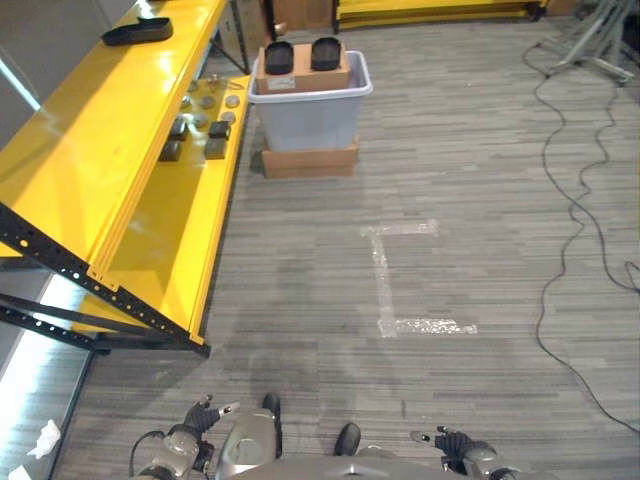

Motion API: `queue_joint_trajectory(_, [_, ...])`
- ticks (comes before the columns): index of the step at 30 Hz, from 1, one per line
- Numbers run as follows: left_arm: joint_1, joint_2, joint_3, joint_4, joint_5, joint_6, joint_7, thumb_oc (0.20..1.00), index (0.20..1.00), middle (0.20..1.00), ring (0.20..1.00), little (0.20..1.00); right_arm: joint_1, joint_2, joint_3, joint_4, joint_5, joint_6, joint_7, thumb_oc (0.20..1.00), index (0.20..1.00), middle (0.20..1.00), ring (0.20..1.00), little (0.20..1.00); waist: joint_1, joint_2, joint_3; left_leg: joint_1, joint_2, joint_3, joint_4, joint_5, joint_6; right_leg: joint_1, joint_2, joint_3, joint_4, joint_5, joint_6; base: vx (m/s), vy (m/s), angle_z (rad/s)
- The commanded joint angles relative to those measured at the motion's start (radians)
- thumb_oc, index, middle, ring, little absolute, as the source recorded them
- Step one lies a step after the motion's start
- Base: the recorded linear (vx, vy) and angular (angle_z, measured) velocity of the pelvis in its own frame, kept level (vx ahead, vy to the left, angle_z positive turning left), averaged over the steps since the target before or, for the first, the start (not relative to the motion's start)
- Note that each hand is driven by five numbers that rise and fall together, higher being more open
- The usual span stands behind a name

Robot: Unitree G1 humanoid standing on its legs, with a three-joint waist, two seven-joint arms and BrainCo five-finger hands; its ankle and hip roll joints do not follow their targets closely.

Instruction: Move parts from the plastic box to the shelf.

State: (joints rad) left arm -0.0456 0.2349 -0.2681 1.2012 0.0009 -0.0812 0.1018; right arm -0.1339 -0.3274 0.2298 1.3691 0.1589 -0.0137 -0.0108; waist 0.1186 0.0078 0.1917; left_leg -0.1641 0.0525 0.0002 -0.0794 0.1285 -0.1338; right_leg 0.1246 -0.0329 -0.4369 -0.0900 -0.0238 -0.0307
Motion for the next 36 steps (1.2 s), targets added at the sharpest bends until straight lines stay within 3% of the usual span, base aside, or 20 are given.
queue_joint_trajectory(1, [-0.011,0.036,0.015,0.044,-0.017,-0.005,0.030,1.000,1.000,1.000,1.000,1.000,-0.012,-0.010,-0.012,0.022,-0.008,0.000,-0.033,1.000,1.000,1.000,1.000,1.000,0.051,-0.016,-0.023,-0.091,0.005,-0.044,0.082,-0.037,0.028,0.134,-0.051,0.036,0.003,-0.138,0.125,0.30,0.154,-0.22])
queue_joint_trajectory(3, [0.009,0.036,0.028,0.074,-0.007,-0.001,0.023,1.000,1.000,1.000,1.000,1.000,-0.008,-0.010,-0.016,0.028,-0.026,0.002,-0.021,1.000,1.000,1.000,1.000,1.000,0.062,-0.010,-0.047,-0.048,-0.015,-0.075,0.073,-0.034,0.051,0.146,-0.057,0.062,0.021,-0.148,0.138,0.31,0.204,-0.75])
queue_joint_trajectory(6, [0.016,0.049,0.032,0.085,0.013,0.000,0.024,1.000,1.000,1.000,1.000,1.000,-0.018,0.000,-0.033,0.041,-0.035,0.013,-0.027,1.000,1.000,1.000,1.000,1.000,0.075,-0.030,-0.080,-0.019,-0.071,-0.068,0.137,-0.086,0.093,0.144,-0.143,0.069,0.124,-0.118,0.180,0.34,0.289,-0.46])
queue_joint_trajectory(8, [0.017,0.052,0.032,0.078,0.013,-0.001,0.024,1.000,1.000,1.000,1.000,1.000,-0.020,0.003,-0.036,0.040,-0.034,0.015,-0.028,1.000,1.000,1.000,1.000,1.000,0.074,-0.028,-0.083,-0.006,-0.080,-0.062,0.144,-0.098,0.106,0.133,-0.165,0.077,0.172,-0.096,0.185,0.24,0.269,0.03])
queue_joint_trajectory(9, [0.016,0.058,0.030,0.061,0.003,-0.002,0.026,1.000,1.000,1.000,1.000,1.000,-0.030,0.014,-0.034,0.016,-0.035,0.014,-0.033,1.000,1.000,1.000,1.000,1.000,0.071,-0.022,-0.069,0.044,-0.114,-0.050,0.155,-0.135,0.154,0.061,-0.239,0.107,0.358,0.018,0.209,0.24,0.349,-0.14])
queue_joint_trajectory(11, [0.012,0.059,0.026,0.055,0.003,0.002,0.035,1.000,1.000,1.000,1.000,1.000,-0.050,0.014,-0.027,-0.012,-0.044,0.011,-0.052,1.000,1.000,1.000,1.000,1.000,0.065,-0.004,-0.056,0.086,-0.132,-0.038,0.157,-0.162,0.190,-0.010,-0.303,0.106,0.522,0.147,0.220,0.37,0.413,-0.27])
queue_joint_trajectory(12, [0.012,0.067,0.026,0.053,0.004,0.004,0.044,1.000,1.000,1.000,1.000,1.000,-0.057,0.030,-0.015,-0.040,-0.054,0.010,-0.054,1.000,1.000,1.000,1.000,1.000,0.056,0.015,-0.045,0.154,-0.129,-0.028,0.139,-0.202,0.206,-0.063,-0.365,0.043,0.592,0.171,0.223,0.30,0.265,-0.31])
queue_joint_trajectory(13, [0.012,0.067,0.027,0.053,0.004,0.004,0.044,1.000,1.000,1.000,1.000,1.000,-0.057,0.030,-0.014,-0.042,-0.054,0.011,-0.055,1.000,1.000,1.000,1.000,1.000,0.054,0.017,-0.041,0.150,-0.128,-0.024,0.139,-0.190,0.209,-0.063,-0.366,0.032,0.591,0.176,0.210,0.29,0.166,-0.39])
queue_joint_trajectory(16, [-0.001,0.080,0.023,0.034,0.012,-0.002,0.050,1.000,1.000,1.000,1.000,1.000,-0.065,0.042,0.035,-0.077,-0.097,0.005,-0.056,1.000,1.000,1.000,1.000,1.000,0.026,0.034,-0.011,0.208,-0.103,-0.027,0.115,-0.207,0.204,-0.133,-0.328,-0.024,0.522,0.081,0.189,0.20,0.008,-0.14])
queue_joint_trajectory(18, [-0.008,0.085,0.022,0.026,0.015,-0.002,0.052,1.000,1.000,1.000,1.000,1.000,-0.070,0.044,0.041,-0.082,-0.100,0.005,-0.057,1.000,1.000,1.000,1.000,1.000,0.018,0.034,-0.004,0.224,-0.096,-0.028,0.105,-0.213,0.197,-0.144,-0.304,-0.041,0.471,0.066,0.188,0.16,-0.051,0.01])
queue_joint_trajectory(19, [-0.016,0.089,0.021,0.015,0.013,-0.003,0.056,1.000,1.000,1.000,1.000,1.000,-0.071,0.046,0.041,-0.084,-0.094,0.004,-0.062,1.000,1.000,1.000,1.000,1.000,0.006,0.032,-0.001,0.248,-0.090,-0.027,0.091,-0.221,0.189,-0.173,-0.265,-0.061,0.402,0.052,0.180,0.29,-0.144,0.08])
queue_joint_trajectory(20, [-0.024,0.091,0.017,0.002,0.019,-0.004,0.058,1.000,1.000,1.000,1.000,1.000,-0.063,0.051,0.046,-0.078,-0.083,0.001,-0.067,1.000,1.000,1.000,1.000,1.000,-0.020,0.014,0.001,0.291,-0.088,-0.040,0.075,-0.243,0.173,-0.197,-0.184,-0.038,0.240,0.057,0.182,0.42,-0.198,0.03])
queue_joint_trajectory(21, [-0.030,0.089,0.017,0.004,0.025,-0.004,0.059,1.000,1.000,1.000,1.000,1.000,-0.055,0.053,0.047,-0.072,-0.079,0.000,-0.067,1.000,1.000,1.000,1.000,1.000,-0.035,0.009,-0.002,0.314,-0.084,-0.050,0.065,-0.255,0.167,-0.219,-0.147,0.003,0.186,0.063,0.182,0.33,-0.167,-0.02])
queue_joint_trajectory(22, [-0.030,0.089,0.017,0.004,0.025,-0.004,0.059,1.000,1.000,1.000,1.000,1.000,-0.055,0.053,0.047,-0.072,-0.079,0.000,-0.067,1.000,1.000,1.000,1.000,1.000,-0.035,0.009,-0.002,0.314,-0.084,-0.050,0.065,-0.255,0.167,-0.219,-0.147,0.003,0.186,0.063,0.182,0.36,-0.162,0.04])
queue_joint_trajectory(23, [-0.039,0.082,0.011,0.007,0.030,-0.004,0.052,1.000,1.000,1.000,1.000,1.000,-0.042,0.051,0.044,-0.052,-0.076,0.002,-0.065,1.000,1.000,1.000,1.000,1.000,-0.053,0.004,-0.009,0.342,-0.081,-0.074,0.057,-0.273,0.159,-0.251,-0.105,0.074,0.130,0.083,0.182,0.37,-0.202,0.28])
queue_joint_trajectory(27, [-0.035,0.051,-0.008,0.040,0.040,-0.004,0.034,1.000,1.000,1.000,1.000,1.000,-0.011,0.046,0.036,-0.001,-0.070,0.007,-0.059,1.000,1.000,1.000,1.000,1.000,-0.070,0.008,-0.043,0.355,-0.064,-0.109,0.109,-0.299,0.137,-0.204,-0.076,0.102,0.094,0.071,0.149,0.36,-0.254,0.42])
queue_joint_trajectory(30, [-0.031,0.018,0.004,0.049,0.000,-0.001,0.022,1.000,1.000,1.000,1.000,1.000,0.001,0.030,0.016,0.010,-0.057,0.008,-0.055,1.000,1.000,1.000,1.000,1.000,-0.065,0.022,-0.035,0.273,-0.057,-0.100,0.346,-0.227,0.072,-0.149,-0.069,0.081,0.109,0.026,0.115,0.24,-0.221,0.40])
queue_joint_trajectory(32, [-0.027,0.000,0.029,0.054,-0.042,-0.002,0.025,1.000,1.000,1.000,1.000,1.000,0.000,0.020,0.007,0.006,-0.037,0.009,-0.059,1.000,1.000,1.000,1.000,1.000,-0.055,0.009,-0.021,0.193,-0.073,-0.102,0.519,-0.145,0.034,-0.103,-0.075,0.069,0.093,0.010,0.095,0.27,-0.253,0.27])
queue_joint_trajectory(33, [-0.026,-0.012,0.026,0.060,-0.049,-0.001,0.016,1.000,1.000,1.000,1.000,1.000,-0.003,0.013,0.005,0.006,-0.034,0.010,-0.059,1.000,1.000,1.000,1.000,1.000,-0.039,-0.006,-0.011,0.132,-0.058,-0.055,0.583,-0.114,0.026,-0.047,-0.074,0.051,0.053,-0.004,0.083,0.24,-0.205,0.09])
queue_joint_trajectory(36, [-0.010,-0.026,0.008,0.056,-0.040,-0.001,0.003,1.000,1.000,1.000,1.000,1.000,-0.012,-0.001,0.007,0.010,-0.030,0.009,-0.063,1.000,1.000,1.000,1.000,1.000,-0.008,-0.018,-0.003,0.051,-0.039,0.013,0.480,-0.164,0.053,0.012,-0.068,0.028,0.003,-0.017,0.092,0.36,-0.168,0.14])
